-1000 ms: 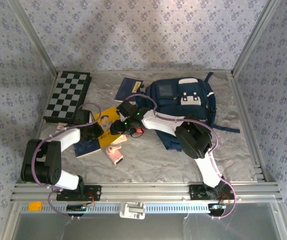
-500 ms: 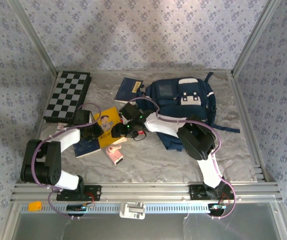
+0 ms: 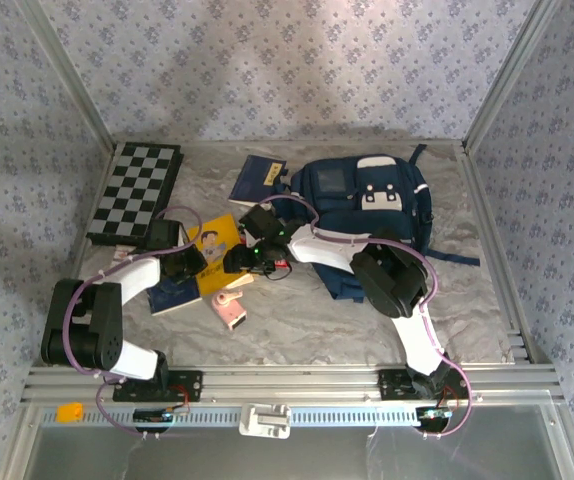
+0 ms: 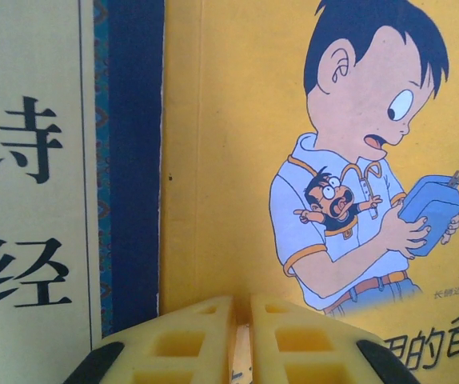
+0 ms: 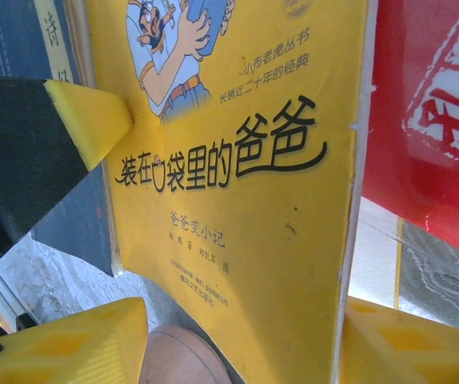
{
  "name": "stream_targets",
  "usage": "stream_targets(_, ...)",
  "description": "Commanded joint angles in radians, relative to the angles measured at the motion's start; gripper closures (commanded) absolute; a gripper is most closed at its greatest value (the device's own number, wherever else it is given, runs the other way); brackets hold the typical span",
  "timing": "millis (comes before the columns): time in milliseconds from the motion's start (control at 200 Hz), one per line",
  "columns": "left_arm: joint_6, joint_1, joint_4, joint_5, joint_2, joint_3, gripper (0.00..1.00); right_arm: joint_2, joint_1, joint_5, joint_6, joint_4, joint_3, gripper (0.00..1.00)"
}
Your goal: Pack books, pencil case, and school supplies into a backpack
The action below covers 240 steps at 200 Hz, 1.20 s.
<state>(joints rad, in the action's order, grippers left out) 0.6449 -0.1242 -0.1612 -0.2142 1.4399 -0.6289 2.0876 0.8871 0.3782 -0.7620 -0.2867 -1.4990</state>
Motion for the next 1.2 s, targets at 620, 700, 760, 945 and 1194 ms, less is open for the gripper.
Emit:
stream_targets(620, -0.005, 0.021, -0.182, 0.033, -0.14, -0.045, 0.72, -0.216, -0.028, -0.006, -0.047, 0.116, -0.009, 1.0)
stream_targets(700, 0.001, 0.025, -0.216, 0.019, -0.203, -0.071, 0.64, -0.262, -0.046, 0.026, -0.097, 0.198, 0.019, 1.0)
stream_targets(760, 0.005, 0.035, -0.253, 0.004, -0.249, -0.096, 0.59, -0.287, -0.057, 0.046, -0.136, 0.255, 0.032, 1.0)
stream_targets(945, 0.022, 0.11, -0.332, -0.109, -0.384, -0.173, 0.48, -0.305, -0.049, 0.093, -0.204, 0.368, 0.008, 1.0)
stream_targets(1194, 0.038, 0.241, -0.395, -0.287, -0.442, -0.313, 0.28, -0.292, -0.051, 0.129, -0.168, 0.398, -0.044, 1.0)
